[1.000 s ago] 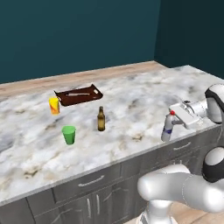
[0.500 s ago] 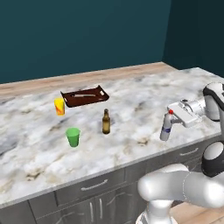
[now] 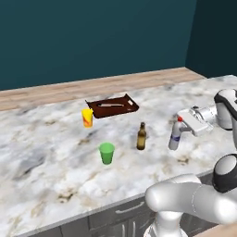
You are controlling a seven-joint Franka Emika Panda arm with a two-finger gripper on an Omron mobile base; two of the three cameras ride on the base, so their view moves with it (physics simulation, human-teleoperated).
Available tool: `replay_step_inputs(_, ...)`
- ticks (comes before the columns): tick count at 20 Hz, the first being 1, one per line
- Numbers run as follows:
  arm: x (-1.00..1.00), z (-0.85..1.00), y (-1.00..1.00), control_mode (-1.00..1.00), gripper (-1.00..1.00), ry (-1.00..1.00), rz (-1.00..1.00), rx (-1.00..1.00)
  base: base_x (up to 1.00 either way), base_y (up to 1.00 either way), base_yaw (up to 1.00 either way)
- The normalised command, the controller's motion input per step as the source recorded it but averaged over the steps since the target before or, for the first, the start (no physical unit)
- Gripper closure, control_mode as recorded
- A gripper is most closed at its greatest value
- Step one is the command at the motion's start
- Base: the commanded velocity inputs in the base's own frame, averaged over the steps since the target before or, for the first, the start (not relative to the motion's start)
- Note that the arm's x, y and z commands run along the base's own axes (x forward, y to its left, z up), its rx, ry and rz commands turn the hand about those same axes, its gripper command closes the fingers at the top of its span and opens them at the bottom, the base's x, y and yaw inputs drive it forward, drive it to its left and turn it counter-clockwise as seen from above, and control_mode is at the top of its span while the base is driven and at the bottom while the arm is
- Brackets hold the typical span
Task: Place the drinks on the dining counter in a tight cluster.
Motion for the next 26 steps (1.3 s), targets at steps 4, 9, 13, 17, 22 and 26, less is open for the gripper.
replay_step_inputs(4,0.0,0.0,0.0,1.0,1.0,0.0,0.0,0.0,0.69,0.0,0.25)
replay_step_inputs(9,0.0,0.0,0.0,1.0,1.0,0.0,0.0,0.0,0.73,0.0,0.3)
replay_step_inputs(13,0.0,0.0,0.0,1.0,1.0,0.0,0.0,0.0,0.32,0.0,0.17)
replay_step_inputs(17,0.0,0.0,0.0,1.0,1.0,0.0,0.0,0.0,0.19,0.0,0.04)
replay_step_inputs(22,0.07,0.0,0.0,-1.0,1.0,0.0,0.02,0.0,0.23,0.0,0.08)
replay_step_inputs(26,0.46,0.0,-0.03,-1.0,1.0,0.0,0.11,0.0,0.0,0.0,0.0)
